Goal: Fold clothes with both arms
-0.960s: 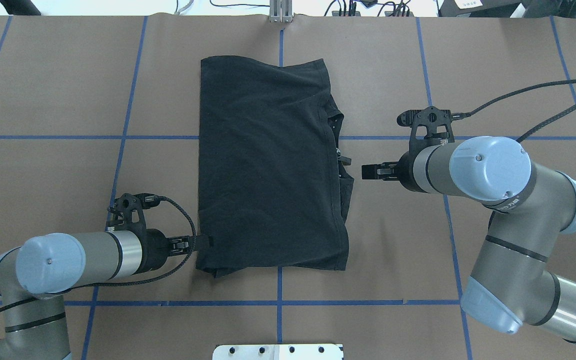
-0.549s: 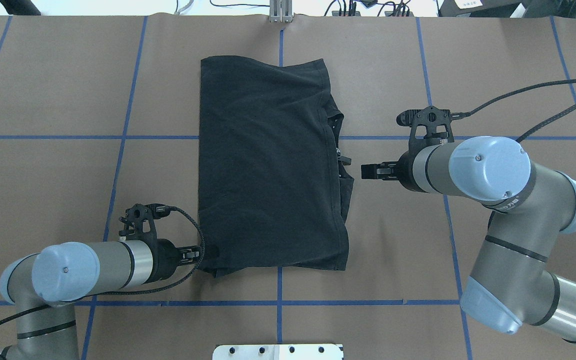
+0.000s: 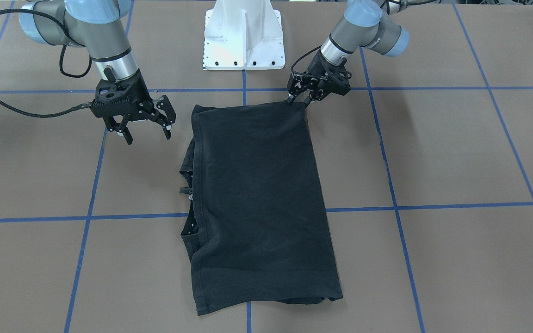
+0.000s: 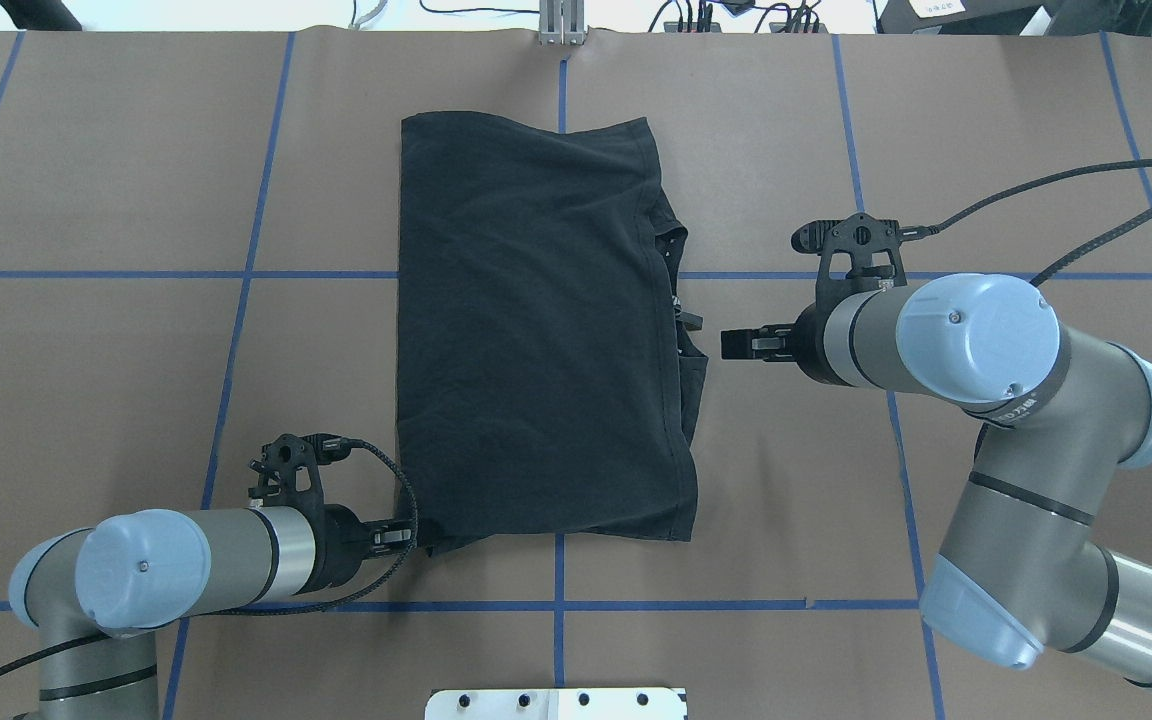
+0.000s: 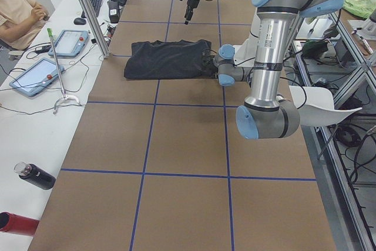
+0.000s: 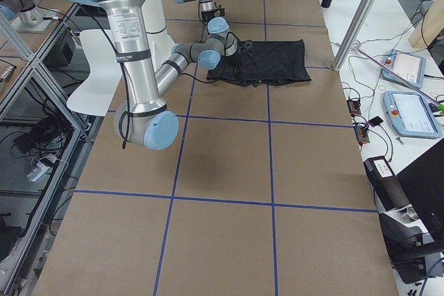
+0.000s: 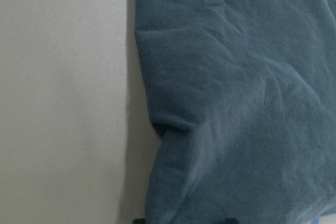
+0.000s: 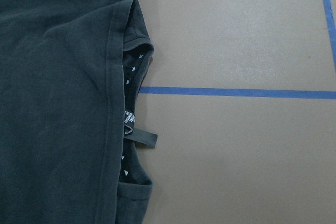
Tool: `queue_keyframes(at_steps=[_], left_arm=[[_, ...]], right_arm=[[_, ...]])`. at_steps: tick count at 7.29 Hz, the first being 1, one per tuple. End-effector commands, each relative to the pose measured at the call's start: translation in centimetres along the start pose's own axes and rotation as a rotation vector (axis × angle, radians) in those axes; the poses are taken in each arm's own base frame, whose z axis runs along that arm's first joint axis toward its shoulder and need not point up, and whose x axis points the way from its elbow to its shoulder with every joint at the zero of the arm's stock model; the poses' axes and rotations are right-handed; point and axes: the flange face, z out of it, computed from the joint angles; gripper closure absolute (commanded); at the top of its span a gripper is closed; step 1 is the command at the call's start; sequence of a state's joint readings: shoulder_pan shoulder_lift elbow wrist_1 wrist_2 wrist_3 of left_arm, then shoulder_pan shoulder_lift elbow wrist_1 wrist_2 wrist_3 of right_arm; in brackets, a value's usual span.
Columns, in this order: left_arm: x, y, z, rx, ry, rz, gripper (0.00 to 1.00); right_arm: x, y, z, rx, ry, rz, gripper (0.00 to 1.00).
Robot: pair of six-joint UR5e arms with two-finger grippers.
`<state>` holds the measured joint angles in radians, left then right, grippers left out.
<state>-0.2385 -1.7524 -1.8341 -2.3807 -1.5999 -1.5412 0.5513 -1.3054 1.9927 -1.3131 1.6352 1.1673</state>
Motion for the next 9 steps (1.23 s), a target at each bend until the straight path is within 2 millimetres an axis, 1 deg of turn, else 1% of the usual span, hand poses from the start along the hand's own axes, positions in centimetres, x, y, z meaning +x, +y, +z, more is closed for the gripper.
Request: queue_keyframes(at_steps=[1, 2, 3, 4, 6, 7, 8, 9], left_arm=[[0.1, 0.0, 0.0, -0.001, 0.002, -0.003, 0.85], [-0.1, 0.0, 0.0, -0.001, -0.002, -0.005, 1.0], [0.1, 0.0, -0.2, 0.001, 0.003, -0.006, 1.0], [0.2, 0.0, -0.2, 0.001, 0.006, -0.006, 1.0], [0.4, 0.0, -0.4, 0.001, 0.011, -0.006, 1.0], [0.5, 0.0, -0.4, 0.001, 0.012, -0.008, 1.0], [0.4, 0.0, -0.4, 0.001, 0.011, -0.009, 1.0], [0.3, 0.0, -0.4, 0.001, 0.009, -0.009, 1.0]], right_arm=[[0.0, 0.0, 0.0, 0.0, 0.0, 0.0, 0.0], [-0.3, 0.2, 0.0, 0.0, -0.003, -0.004, 0.0], [-0.9, 0.7, 0.0, -0.002, -0.012, -0.01, 0.0], [-1.5, 1.5, 0.3, -0.009, -0.017, 0.051, 0.0], [-5.3, 6.5, 1.4, 0.051, -0.019, 0.217, 0.03], [-8.2, 9.1, 1.5, 0.054, -0.047, 0.327, 0.06], [-9.9, 10.7, 2.7, 0.097, -0.041, 0.363, 0.07], [-10.6, 10.9, 4.1, 0.132, -0.021, 0.353, 0.08]])
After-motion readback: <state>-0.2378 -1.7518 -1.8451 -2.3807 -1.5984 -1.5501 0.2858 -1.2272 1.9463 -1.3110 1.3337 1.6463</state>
